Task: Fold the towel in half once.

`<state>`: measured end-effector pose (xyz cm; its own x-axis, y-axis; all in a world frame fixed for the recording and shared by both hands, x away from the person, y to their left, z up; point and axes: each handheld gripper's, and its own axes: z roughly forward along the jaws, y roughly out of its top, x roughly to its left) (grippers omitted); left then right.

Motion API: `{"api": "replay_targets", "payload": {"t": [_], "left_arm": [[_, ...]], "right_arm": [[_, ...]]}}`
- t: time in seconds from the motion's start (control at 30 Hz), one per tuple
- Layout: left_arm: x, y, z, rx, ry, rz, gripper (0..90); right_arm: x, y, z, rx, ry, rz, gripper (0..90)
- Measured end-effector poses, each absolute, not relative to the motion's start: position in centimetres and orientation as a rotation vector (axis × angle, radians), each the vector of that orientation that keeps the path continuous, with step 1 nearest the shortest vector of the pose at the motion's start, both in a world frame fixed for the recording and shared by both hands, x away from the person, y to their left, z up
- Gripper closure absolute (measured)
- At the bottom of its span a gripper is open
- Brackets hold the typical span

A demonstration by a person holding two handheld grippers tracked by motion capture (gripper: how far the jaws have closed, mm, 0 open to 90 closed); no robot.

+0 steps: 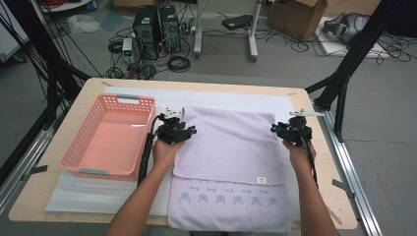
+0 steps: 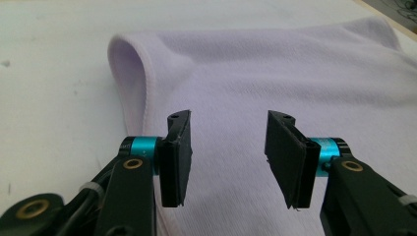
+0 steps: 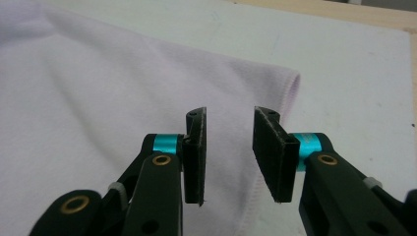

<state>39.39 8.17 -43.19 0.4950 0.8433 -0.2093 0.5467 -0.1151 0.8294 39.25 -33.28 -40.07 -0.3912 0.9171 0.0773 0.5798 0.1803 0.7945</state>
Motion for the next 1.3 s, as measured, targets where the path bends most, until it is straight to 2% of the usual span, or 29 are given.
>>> {"api": "replay_targets", "payload": {"t": [0.23,0.3,0.63,0.87,1.1,1.2,1.3], "left_arm": [[36.2,8.6,-44.1,1.803,1.125,0.355,50.1],[35.5,8.8,-44.2,1.813,1.115,0.337,45.8],[32.9,9.9,-44.2,1.832,1.052,0.365,44.2],[31.2,10.4,-44.5,1.837,1.054,0.373,42.9],[29.9,11.5,-45.0,1.832,1.07,0.347,43.6],[29.4,11.8,-44.9,1.836,1.064,0.316,50.7],[28.9,12.1,-44.9,1.833,1.071,0.309,51.8]], "right_arm": [[36.5,-33.6,-40.3,1.384,2.04,1.135,66.5],[35.5,-33.7,-40.7,1.37,2.045,1.138,66.0],[30.8,-34.6,-43.4,1.35,2.048,1.143,61.6],[28.7,-34.4,-43.5,1.309,2.055,1.139,58.2],[26.8,-34.2,-43.7,1.294,2.064,1.133,57.6],[26.2,-34.1,-44.1,1.308,2.071,1.138,57.8],[25.7,-34.1,-44.5,1.324,2.075,1.143,57.8]]}}
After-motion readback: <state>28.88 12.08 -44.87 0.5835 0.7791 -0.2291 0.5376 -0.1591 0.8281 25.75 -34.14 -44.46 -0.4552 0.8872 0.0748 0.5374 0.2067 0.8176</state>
